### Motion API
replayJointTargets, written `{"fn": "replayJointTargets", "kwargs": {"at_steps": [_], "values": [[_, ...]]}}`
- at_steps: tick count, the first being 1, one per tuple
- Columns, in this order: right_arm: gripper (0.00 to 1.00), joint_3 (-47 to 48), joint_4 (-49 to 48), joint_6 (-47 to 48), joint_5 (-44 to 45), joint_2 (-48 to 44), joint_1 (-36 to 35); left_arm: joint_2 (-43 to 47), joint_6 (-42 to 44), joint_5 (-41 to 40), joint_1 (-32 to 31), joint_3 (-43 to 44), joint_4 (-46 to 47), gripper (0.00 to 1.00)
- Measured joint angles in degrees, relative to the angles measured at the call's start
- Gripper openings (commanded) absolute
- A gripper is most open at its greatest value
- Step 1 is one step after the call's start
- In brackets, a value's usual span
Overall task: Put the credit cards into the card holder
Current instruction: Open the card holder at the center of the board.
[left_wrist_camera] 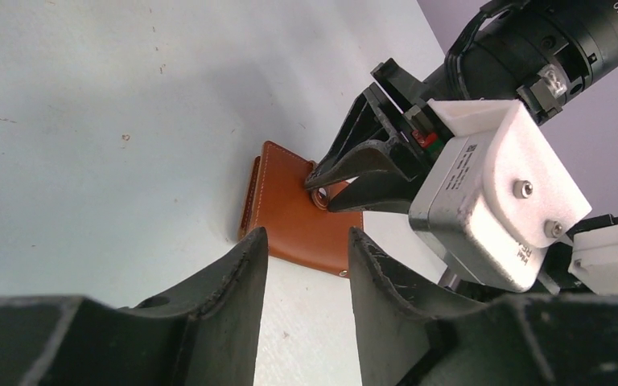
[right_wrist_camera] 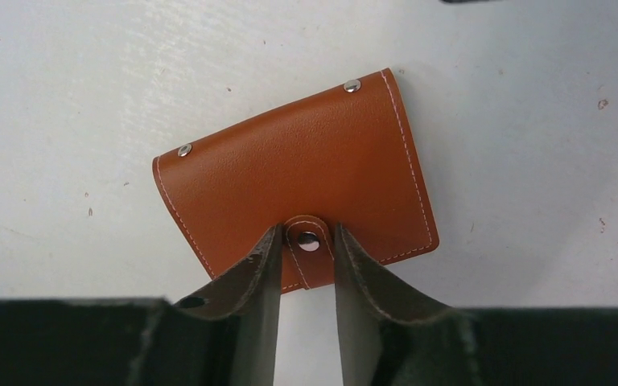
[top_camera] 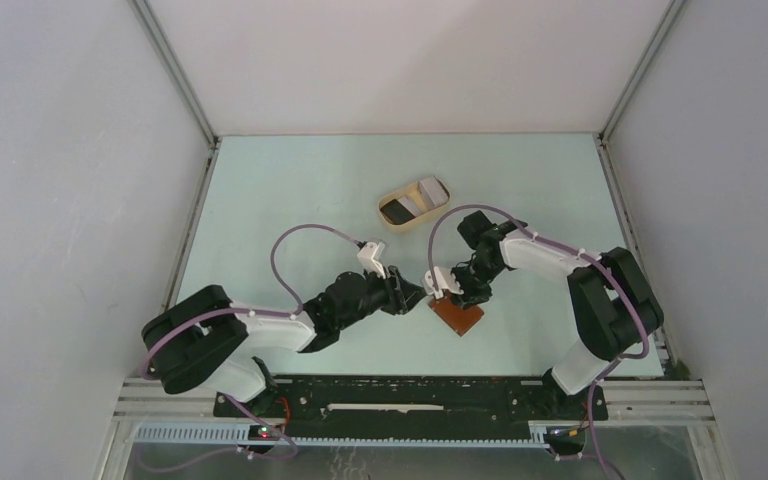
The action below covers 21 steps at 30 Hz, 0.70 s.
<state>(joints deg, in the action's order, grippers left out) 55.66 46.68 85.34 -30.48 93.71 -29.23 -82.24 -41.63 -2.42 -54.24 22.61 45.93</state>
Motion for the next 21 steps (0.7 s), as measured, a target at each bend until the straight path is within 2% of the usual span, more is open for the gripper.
{"fn": "replayJointTargets", "kwargs": {"at_steps": [10, 16, 21], "values": [[0.09, 0.68, 0.61, -0.46, 1.14, -0.09, -1.14, -2.97, -2.62, 0.68, -0.02, -0.76, 3.19, 0.33], [0.00, 0.04, 0.74, -0.50, -0.48, -1.55, -1.20, -3.93, -3.98, 1.18, -0.17, -1.29, 4.00, 0.31], [0.00, 0.00, 0.98, -1.33, -4.13, -3.48, -0.57, -3.93, -4.48, 1.27, -0.35, -1.29, 4.61, 0.32]]}}
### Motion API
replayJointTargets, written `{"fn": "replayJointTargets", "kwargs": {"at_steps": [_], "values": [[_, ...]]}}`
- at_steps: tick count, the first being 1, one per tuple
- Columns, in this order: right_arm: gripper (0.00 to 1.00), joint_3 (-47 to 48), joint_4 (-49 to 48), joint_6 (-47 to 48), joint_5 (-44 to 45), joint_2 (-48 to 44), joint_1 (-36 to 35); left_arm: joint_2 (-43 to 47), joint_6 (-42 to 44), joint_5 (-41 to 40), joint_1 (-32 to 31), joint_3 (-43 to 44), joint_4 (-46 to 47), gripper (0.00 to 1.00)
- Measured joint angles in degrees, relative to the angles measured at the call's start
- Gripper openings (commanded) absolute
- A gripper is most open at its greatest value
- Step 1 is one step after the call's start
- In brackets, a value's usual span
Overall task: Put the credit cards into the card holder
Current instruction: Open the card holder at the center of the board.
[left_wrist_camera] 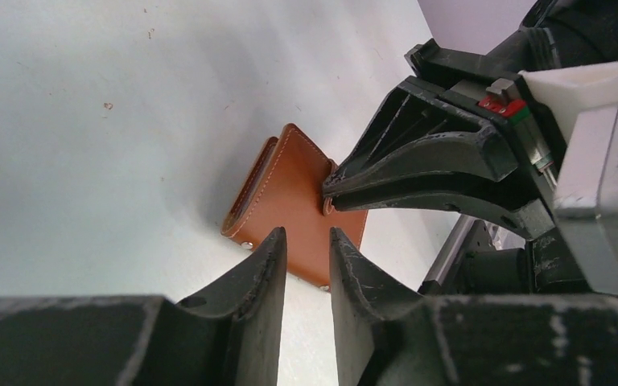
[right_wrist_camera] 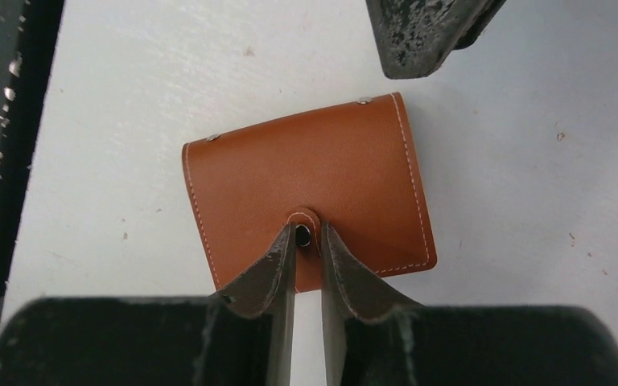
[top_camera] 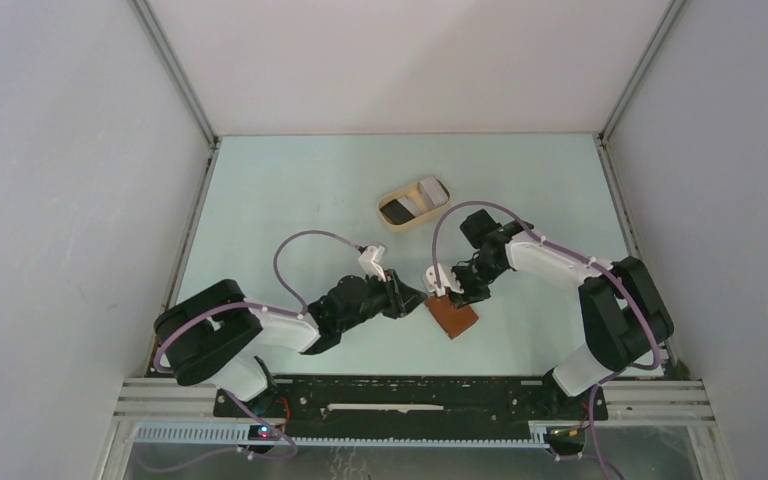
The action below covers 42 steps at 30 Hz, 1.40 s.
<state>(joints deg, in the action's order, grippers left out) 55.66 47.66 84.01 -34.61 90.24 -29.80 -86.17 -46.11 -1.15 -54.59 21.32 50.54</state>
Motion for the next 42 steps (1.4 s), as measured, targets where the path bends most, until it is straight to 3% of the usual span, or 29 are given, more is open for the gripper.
{"fn": "replayJointTargets", "kwargs": {"at_steps": [11, 15, 16, 17, 20, 32, 42], "values": [[0.00, 0.00, 0.74, -3.45, -6.45, -0.13, 2.05, -0.17, -0.52, 1.18, -0.55, 0.00, 0.15, 0.35], [0.23, 0.00, 0.70, -4.15, -6.16, 0.11, 1.66, -1.79, -1.09, 1.84, -1.03, 0.11, 0.55, 0.33], [0.37, 0.00, 0.72, -4.52, -6.03, 0.22, 1.57, -2.25, -1.36, 1.88, -1.11, 0.11, 0.59, 0.32], [0.44, 0.00, 0.70, -4.76, -5.79, 0.31, 1.51, -2.82, -1.53, 1.92, -1.22, 0.11, 0.61, 0.32], [0.51, -0.20, -0.24, -5.73, -4.48, 0.31, 1.01, -4.39, -2.16, 1.97, -1.33, 0.13, 0.81, 0.28], [0.49, -1.97, -3.34, -6.12, 1.66, 2.21, -2.54, -11.45, -5.20, 4.15, -1.40, 2.75, 5.42, 0.17], [0.19, -2.10, -3.67, -5.31, 3.06, 2.08, -3.67, -19.02, -8.46, 4.81, -1.42, 7.28, 9.33, 0.04]]}}
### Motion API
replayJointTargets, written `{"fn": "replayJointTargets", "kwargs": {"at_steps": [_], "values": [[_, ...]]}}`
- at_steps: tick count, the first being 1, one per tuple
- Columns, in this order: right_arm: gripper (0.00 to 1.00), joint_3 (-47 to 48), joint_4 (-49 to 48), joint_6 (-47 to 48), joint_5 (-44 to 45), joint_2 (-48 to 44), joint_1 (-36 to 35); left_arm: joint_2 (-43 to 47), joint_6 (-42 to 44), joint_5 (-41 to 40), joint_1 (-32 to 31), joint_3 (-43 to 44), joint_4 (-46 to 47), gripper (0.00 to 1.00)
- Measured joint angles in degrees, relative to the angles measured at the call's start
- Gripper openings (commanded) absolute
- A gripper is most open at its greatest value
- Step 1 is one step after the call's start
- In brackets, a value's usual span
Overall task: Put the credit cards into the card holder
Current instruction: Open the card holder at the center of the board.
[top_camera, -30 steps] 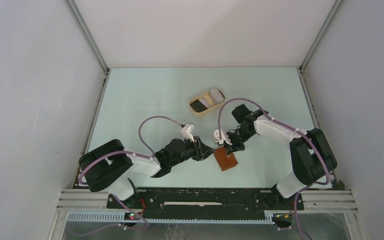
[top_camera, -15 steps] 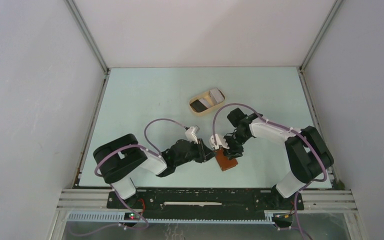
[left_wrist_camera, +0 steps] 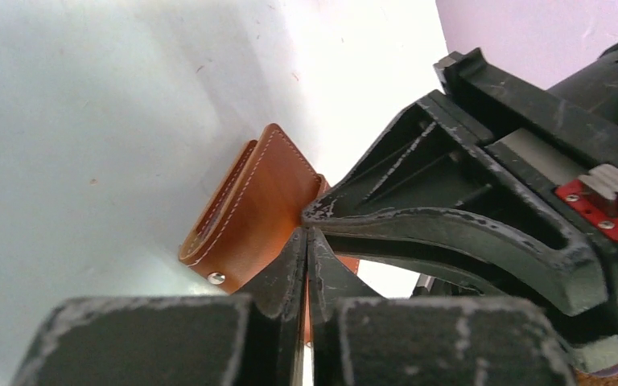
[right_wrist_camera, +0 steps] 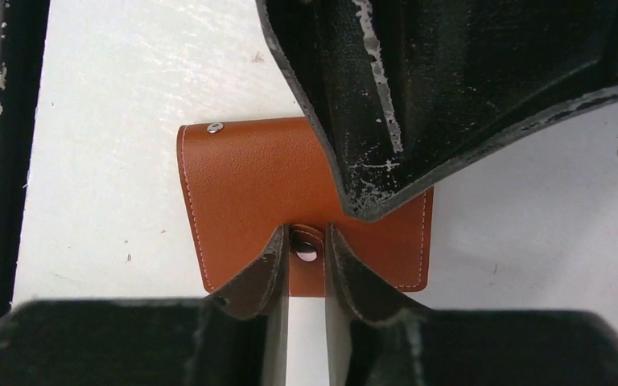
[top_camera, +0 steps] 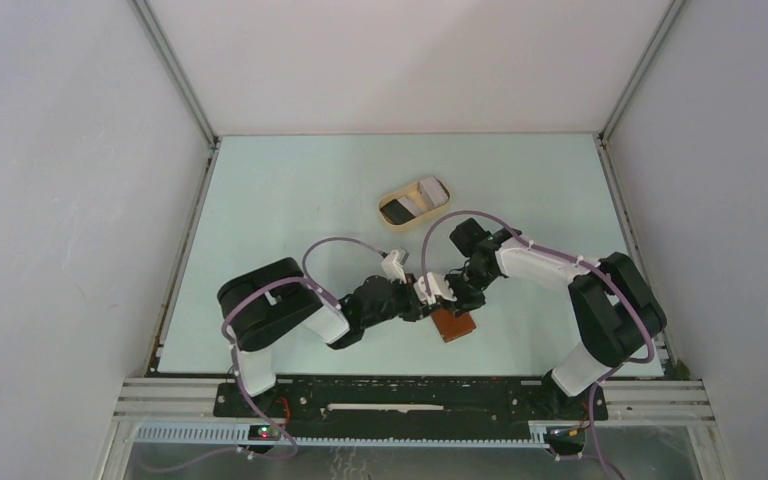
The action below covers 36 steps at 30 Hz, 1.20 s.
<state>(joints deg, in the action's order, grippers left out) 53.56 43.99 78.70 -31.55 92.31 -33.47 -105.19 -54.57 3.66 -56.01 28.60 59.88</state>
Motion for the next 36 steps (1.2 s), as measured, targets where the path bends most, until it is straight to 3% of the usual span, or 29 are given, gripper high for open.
{"fn": "replayJointTargets", "kwargs": {"at_steps": [13, 30, 36], "values": [[0.00, -0.02, 1.22, 4.61, -0.44, -0.37, -0.04, -2.32, -3.04, -1.79, 0.83, 1.03, -2.27, 0.00], [0.01, -1.97, 6.60, 10.97, -2.40, -5.60, 6.82, -2.75, -3.39, -2.40, 1.03, 3.13, -4.81, 0.03], [0.14, -1.97, 9.05, 11.52, -3.21, -5.77, 10.12, -2.45, -1.62, -1.44, 1.18, 2.89, -3.39, 0.09]]}}
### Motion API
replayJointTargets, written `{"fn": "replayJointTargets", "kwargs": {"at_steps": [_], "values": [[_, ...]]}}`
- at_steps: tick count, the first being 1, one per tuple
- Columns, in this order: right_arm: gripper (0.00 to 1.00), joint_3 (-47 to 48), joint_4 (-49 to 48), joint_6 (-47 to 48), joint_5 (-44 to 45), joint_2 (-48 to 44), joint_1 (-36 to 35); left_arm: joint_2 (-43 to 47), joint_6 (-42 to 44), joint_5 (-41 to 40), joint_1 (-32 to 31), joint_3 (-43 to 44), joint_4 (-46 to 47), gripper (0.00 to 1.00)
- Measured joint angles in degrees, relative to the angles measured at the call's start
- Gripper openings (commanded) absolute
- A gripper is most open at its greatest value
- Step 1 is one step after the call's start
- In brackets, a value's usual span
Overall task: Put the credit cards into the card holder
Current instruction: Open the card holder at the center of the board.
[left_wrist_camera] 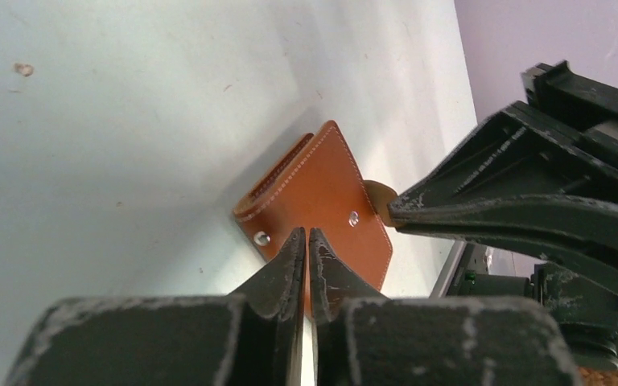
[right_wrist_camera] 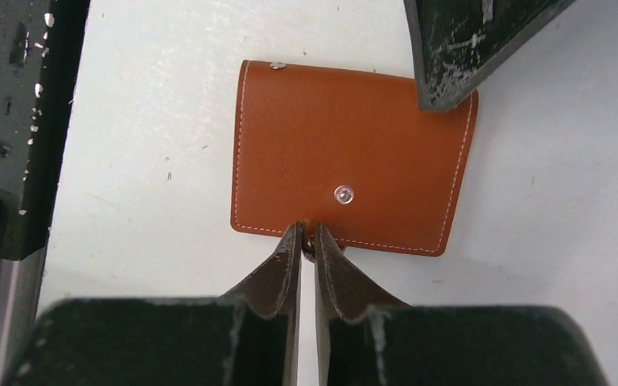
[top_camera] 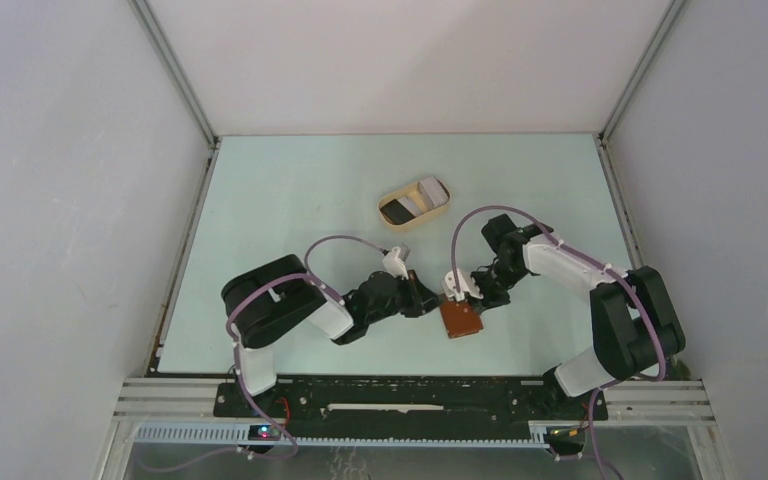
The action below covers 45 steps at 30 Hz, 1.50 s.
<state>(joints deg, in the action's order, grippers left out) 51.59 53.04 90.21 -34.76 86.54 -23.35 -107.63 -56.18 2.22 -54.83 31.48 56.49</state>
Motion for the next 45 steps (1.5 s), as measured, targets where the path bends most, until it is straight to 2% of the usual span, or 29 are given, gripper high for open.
{"fn": "replayJointTargets", "kwargs": {"at_steps": [5, 12, 18, 28, 32, 39, 42, 45], "values": [[0.28, 0.00, 1.60, 0.37, 0.31, 0.17, 2.01, 2.71, 1.60, 1.20, 0.00, -0.90, 0.26, 0.12], [0.37, 0.00, 3.54, 1.22, 0.42, 0.87, 3.89, 5.64, 3.21, 1.66, 0.00, -3.45, 3.02, 0.17], [0.51, -0.20, 5.25, 2.10, 1.51, 0.90, 3.87, 11.06, 5.55, 1.42, 0.00, -6.95, 3.54, 0.22], [0.57, -1.36, 5.27, 1.55, 3.82, 1.03, 5.81, 24.02, 12.50, 0.72, -0.11, -10.62, 3.39, 0.32], [0.58, -1.36, 5.03, 0.72, 3.34, 1.03, 8.07, 30.88, 16.57, -0.37, -0.44, -10.99, -0.37, 0.35], [0.55, -0.33, 6.95, -1.07, -2.43, -1.36, 11.34, 43.76, 23.56, -2.93, -0.72, -11.30, -8.48, 0.40], [0.55, 0.59, 7.41, -2.27, -5.70, -5.97, 12.13, 50.01, 26.43, -4.87, -0.79, -11.82, -12.13, 0.50], [0.57, 1.38, 6.93, -4.94, -9.44, -12.57, 12.72, 55.49, 29.00, -6.73, -0.85, -12.07, -15.74, 0.68]]}}
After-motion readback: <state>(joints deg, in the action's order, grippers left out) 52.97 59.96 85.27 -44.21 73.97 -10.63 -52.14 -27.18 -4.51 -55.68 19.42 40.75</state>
